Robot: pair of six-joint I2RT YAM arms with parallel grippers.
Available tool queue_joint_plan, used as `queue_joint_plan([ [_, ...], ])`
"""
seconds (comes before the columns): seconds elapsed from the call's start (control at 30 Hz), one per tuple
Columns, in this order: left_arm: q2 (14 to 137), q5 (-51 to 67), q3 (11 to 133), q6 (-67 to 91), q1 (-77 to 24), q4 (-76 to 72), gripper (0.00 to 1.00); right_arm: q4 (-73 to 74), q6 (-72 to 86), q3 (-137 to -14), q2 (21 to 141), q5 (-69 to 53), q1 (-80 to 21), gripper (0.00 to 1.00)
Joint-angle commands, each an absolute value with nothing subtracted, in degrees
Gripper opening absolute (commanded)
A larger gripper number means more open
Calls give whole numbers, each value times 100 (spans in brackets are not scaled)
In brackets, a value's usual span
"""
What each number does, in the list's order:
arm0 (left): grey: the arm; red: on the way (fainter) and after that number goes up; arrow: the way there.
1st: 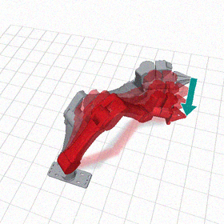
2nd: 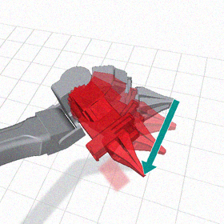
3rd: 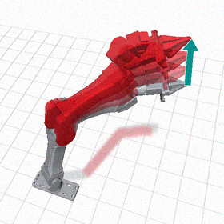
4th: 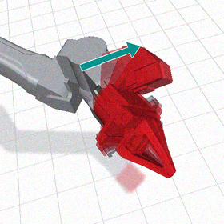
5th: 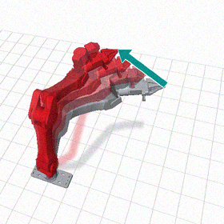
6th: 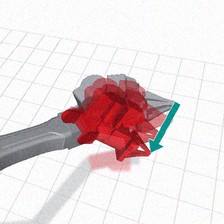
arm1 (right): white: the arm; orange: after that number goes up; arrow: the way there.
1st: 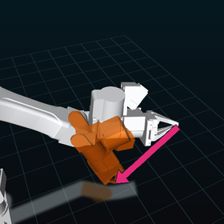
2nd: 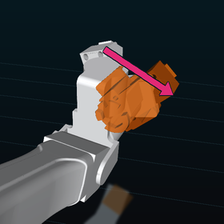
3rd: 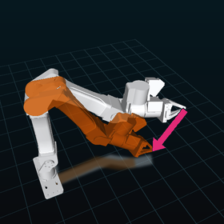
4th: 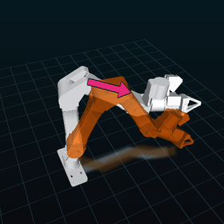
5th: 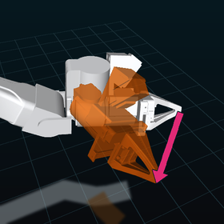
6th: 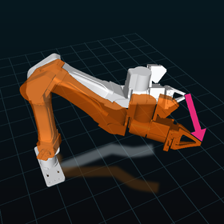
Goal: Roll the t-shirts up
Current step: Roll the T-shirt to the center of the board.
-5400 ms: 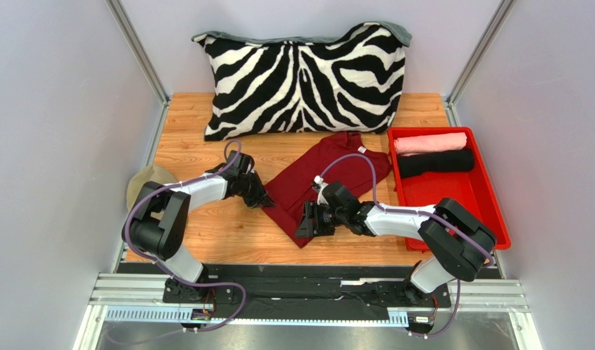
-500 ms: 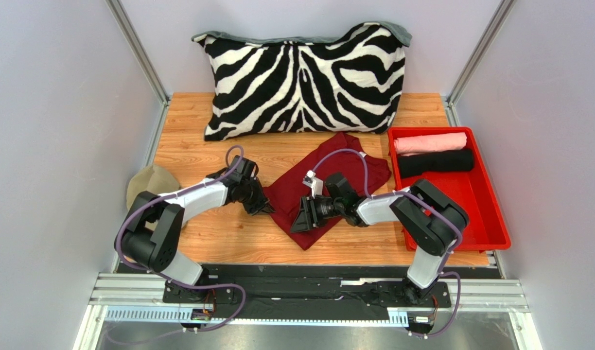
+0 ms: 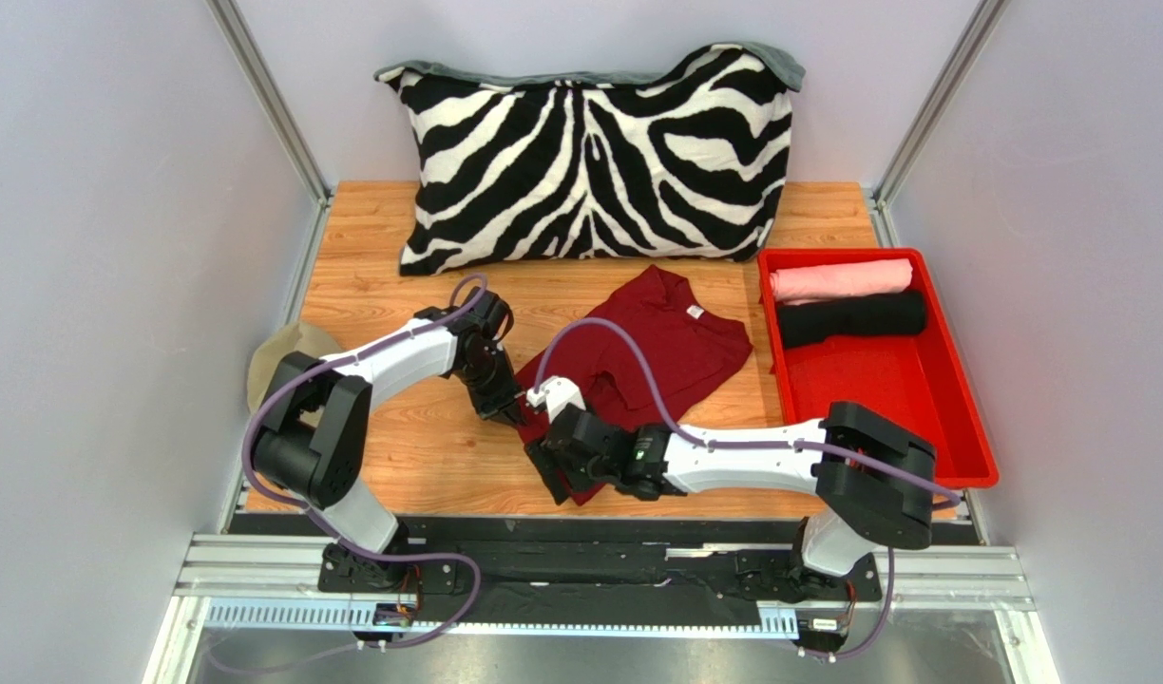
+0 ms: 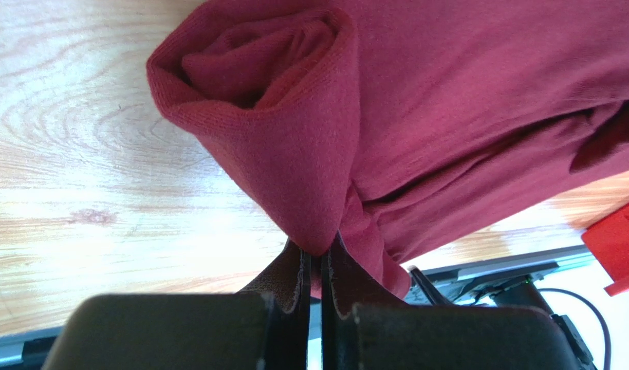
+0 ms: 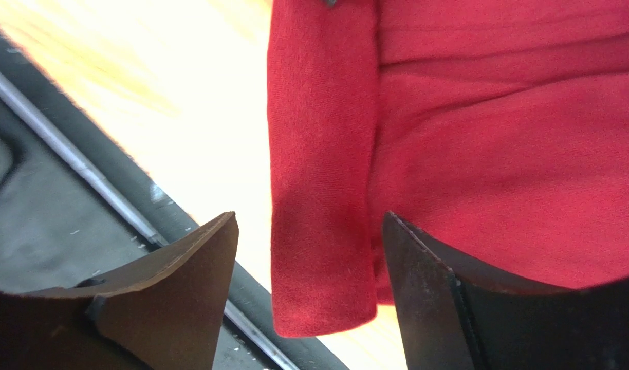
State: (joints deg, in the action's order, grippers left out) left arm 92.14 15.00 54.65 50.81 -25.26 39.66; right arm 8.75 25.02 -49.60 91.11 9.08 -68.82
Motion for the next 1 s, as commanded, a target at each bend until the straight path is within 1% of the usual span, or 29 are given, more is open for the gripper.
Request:
queue_joint_plan([
  [0.0,9343,1644,5739,4904,-2531,4359,0,1757,2145,-5650,9481,3073,-7399,74],
  [0.07,9360,1626,5792,4878,-2522,4421,0,2029,1987,-6079,9772,3530,-7566,73],
  [0.23,9369,1626,5810,4887,-2523,4456,0,2241,1635,-6705,10625,3911,-7954,73],
  [0.27,9369,1626,5810,4878,-2531,4465,0,2259,1548,-6776,10713,4007,-7972,72],
  [0.37,9369,1617,5810,4852,-2522,4482,0,2320,1442,-6987,11003,4218,-8024,65],
  [0.4,9360,1617,5810,4852,-2531,4482,0,2329,1381,-7040,11030,4262,-8051,60],
  [0.47,9352,1600,5801,4852,-2531,4483,0,2320,1362,-7075,11083,4271,-8068,54],
  [0.5,9334,1608,5792,4852,-2523,4482,0,2329,1362,-7075,11083,4271,-8068,45],
  [0.57,9334,1600,5783,4825,-2522,4474,0,2259,1362,-7005,11013,4141,-8060,37],
  [0.6,9325,1600,5775,4825,-2522,4465,0,2224,1362,-6970,10960,4044,-8051,29],
  [0.63,9308,1582,5774,4825,-2522,4474,0,2111,1362,-6865,10899,3921,-8042,26],
  [0.7,9290,1599,5766,4816,-2522,4430,3,1987,1397,-6733,10706,3403,-7964,21],
  [0.8,9203,1635,5766,4764,-2522,4316,18,1618,1494,-6382,10364,2464,-7744,20],
  [0.83,9063,1635,5766,4746,-2514,4272,30,1374,1529,-6250,10258,2165,-7656,20],
  [0.87,8983,1626,5774,4729,-2514,4228,36,1232,1660,-6005,10161,1553,-7560,20],
  [0.9,8913,1617,5774,4720,-2514,4132,41,935,1748,-5846,9960,1234,-7332,19],
  [0.93,8773,1617,5783,4694,-2514,4087,50,766,1845,-5706,9871,909,-7191,19],
  [0.97,8711,1608,5801,4667,-2505,4061,55,582,2107,-5382,9792,227,-6885,19],
])
